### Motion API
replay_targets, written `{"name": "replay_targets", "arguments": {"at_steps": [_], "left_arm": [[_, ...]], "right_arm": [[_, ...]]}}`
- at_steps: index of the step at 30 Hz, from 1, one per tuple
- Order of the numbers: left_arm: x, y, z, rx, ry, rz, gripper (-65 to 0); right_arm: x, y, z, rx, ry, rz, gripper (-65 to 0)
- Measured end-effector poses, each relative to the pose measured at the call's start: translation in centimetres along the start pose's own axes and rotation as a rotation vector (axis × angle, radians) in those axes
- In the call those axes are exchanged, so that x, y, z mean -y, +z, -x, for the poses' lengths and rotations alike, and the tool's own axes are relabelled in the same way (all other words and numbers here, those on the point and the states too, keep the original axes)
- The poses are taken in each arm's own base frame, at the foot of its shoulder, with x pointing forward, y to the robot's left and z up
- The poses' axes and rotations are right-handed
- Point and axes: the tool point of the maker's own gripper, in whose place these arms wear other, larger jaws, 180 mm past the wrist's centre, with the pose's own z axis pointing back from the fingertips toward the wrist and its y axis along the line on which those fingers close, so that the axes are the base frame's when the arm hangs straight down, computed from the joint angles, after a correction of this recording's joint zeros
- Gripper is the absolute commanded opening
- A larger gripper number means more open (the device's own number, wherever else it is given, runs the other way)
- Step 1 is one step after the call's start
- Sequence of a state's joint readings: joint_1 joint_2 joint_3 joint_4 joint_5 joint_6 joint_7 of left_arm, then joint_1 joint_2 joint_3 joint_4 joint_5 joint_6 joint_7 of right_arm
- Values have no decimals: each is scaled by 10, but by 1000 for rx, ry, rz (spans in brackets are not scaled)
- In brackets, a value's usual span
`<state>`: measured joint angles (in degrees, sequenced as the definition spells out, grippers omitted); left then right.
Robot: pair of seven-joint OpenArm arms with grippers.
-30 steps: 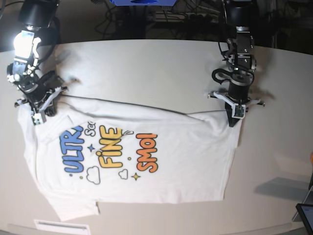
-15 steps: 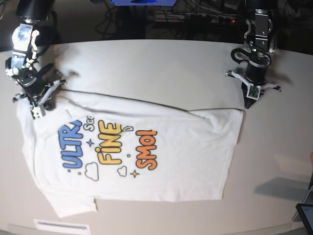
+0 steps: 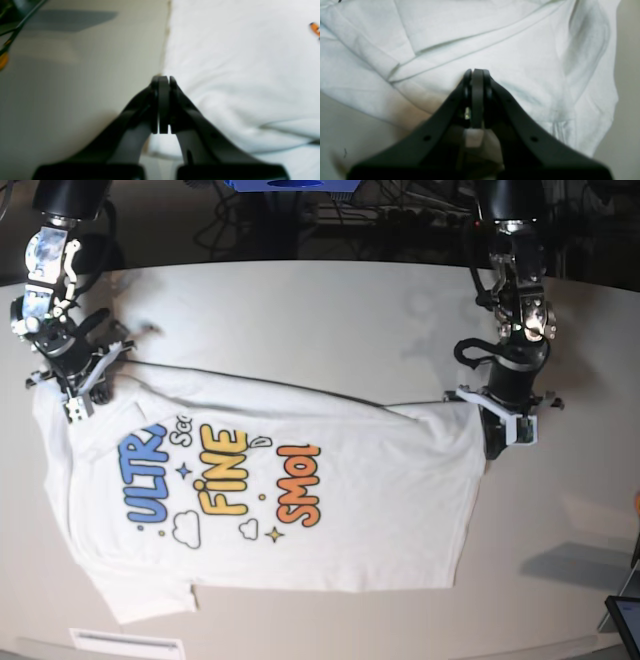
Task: Fold the T-shirt properly
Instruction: 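Release the shirt and move both grippers back to the collar edge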
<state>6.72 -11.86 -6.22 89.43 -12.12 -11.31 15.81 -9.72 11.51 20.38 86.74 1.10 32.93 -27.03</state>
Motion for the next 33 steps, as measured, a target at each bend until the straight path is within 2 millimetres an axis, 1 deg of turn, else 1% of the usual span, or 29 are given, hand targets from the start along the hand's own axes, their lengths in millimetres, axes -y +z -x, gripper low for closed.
{"name": "replay_targets", "arguments": {"at_steps": [3,6,9,12,14,17,19,21,24,26,29,33], "left_arm": [[10,-12,2,-67,51,-2,-650],[26,-18,8,-147,113,-1,-650],[45,-21,14,-206,154,36,-650],[54,-21,21,-249,246,78,-650],[50,-20,32,-296,276,83,-650],[26,-16,41,-317,311,29,-650],[8,-6,52,-345,338,-19,-650],[-5,5,67,-384,368,-54,-650],[-20,12,73,-416,358,-89,-650],[-27,16,77,-425,320,-115,-650],[-32,21,79,-433,280,-133,-650],[-33,44,84,-454,225,-146,-650]], "right_arm": [[0,0,0,0,0,0,-649],[0,0,0,-1,0,0,-649],[0,0,0,0,0,0,-649],[0,0,0,0,0,0,-649],[0,0,0,0,0,0,-649],[0,0,0,-1,-1,0,-649],[0,0,0,-1,-1,0,-649],[0,0,1,-1,-1,0,-649],[-1,1,2,2,-3,-3,-649],[-2,2,3,1,-3,-4,-649],[-2,2,4,0,-3,-4,-649],[-4,5,8,3,-8,-9,-649]]}}
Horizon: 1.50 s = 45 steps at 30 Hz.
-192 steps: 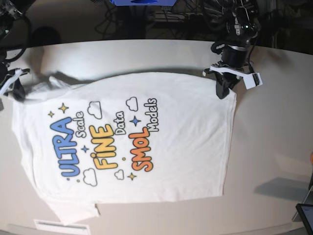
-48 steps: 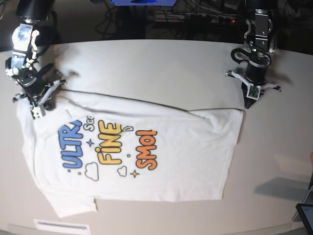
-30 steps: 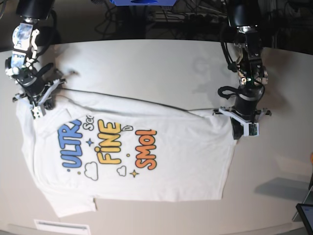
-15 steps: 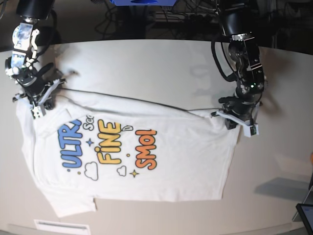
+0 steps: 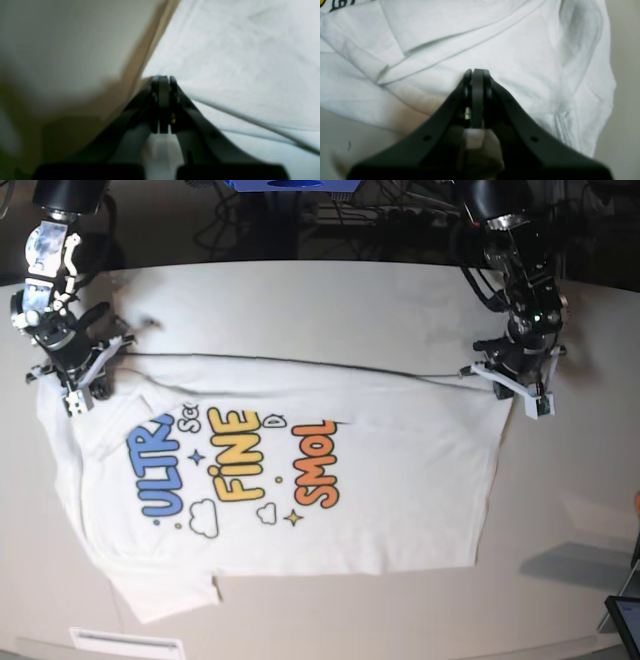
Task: Fold the T-shirt properly
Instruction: 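Release the shirt and move both grippers back to the collar edge, then grasp the collar edge of the shirt with both grippers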
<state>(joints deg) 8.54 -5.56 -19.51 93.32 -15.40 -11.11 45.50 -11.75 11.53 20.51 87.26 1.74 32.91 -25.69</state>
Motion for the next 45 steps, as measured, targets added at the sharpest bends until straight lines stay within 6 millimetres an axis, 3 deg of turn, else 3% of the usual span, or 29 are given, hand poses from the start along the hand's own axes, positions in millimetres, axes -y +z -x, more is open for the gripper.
{"name": "replay_targets", "arguments": {"at_steps": [9,15,25,28,38,45], "left_arm": [[-14,36,27,-61,-70,-45,-650],[-20,46,41,-79,-85,-52,-650],[-50,64,57,-117,-103,-92,-650],[-68,76,64,-136,-107,-148,-650],[-54,89,22,-19,-146,-130,-650],[-43,85,12,15,-115,-115,-650]], "right_arm": [[-5,13,11,-14,20,-2,-649],[3,21,21,-20,-6,15,-649],[6,31,31,-28,-11,28,-649],[6,36,35,-48,2,39,-649],[7,44,36,-95,52,61,-649],[7,44,34,-95,56,64,-649]]}}
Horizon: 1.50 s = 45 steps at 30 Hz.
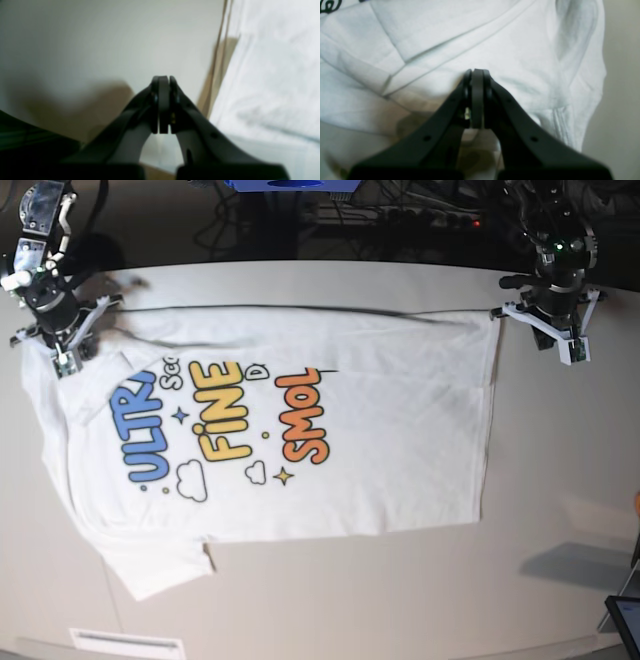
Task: Fold the T-shirt properly
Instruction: 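Grasp the collar edge of the shirt with both grippers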
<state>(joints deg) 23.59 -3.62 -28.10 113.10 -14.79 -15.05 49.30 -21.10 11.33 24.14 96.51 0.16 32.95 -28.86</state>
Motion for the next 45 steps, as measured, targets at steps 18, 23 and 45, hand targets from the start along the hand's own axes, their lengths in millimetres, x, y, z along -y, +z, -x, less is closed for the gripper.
{"name": "replay_targets", "arguments": {"at_steps": [18,23,45], "left_arm": [[72,-33,-7,-11,11,169,-650],[53,-36,2,-37,30,125,-650],[42,-21,-37,73,-22,100,-650]], "right_arm": [[3,4,-13,13,28,15,-646],[1,25,-39,88,83,39,-548],[-48,46,-15,60,-7,-16,-322]]}}
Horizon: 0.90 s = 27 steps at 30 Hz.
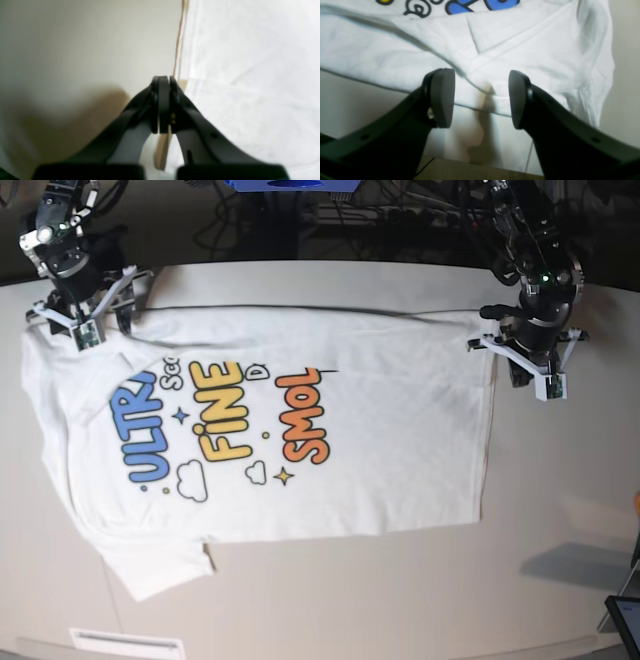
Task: Fold the T-shirt properly
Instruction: 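Grasp the collar edge of the shirt with both grippers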
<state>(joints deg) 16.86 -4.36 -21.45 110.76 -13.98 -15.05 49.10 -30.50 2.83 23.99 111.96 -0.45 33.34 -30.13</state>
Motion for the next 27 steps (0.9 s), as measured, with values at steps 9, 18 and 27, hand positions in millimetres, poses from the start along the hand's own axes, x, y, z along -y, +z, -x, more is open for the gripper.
{"name": "replay_targets", "arguments": {"at_steps": [9,18,27], "left_arm": [[0,0,0,0,0,0,-650],[-30,6,0,5,27,-77,-650],[-33,7,2,1,29,-84,-650]], "right_arm": [[-19,-10,-16,38,16,-55,-355],[-19,-17,-9,15,3,-64,-358],[-13,-21,-10,-23,11,-51,-553]]}}
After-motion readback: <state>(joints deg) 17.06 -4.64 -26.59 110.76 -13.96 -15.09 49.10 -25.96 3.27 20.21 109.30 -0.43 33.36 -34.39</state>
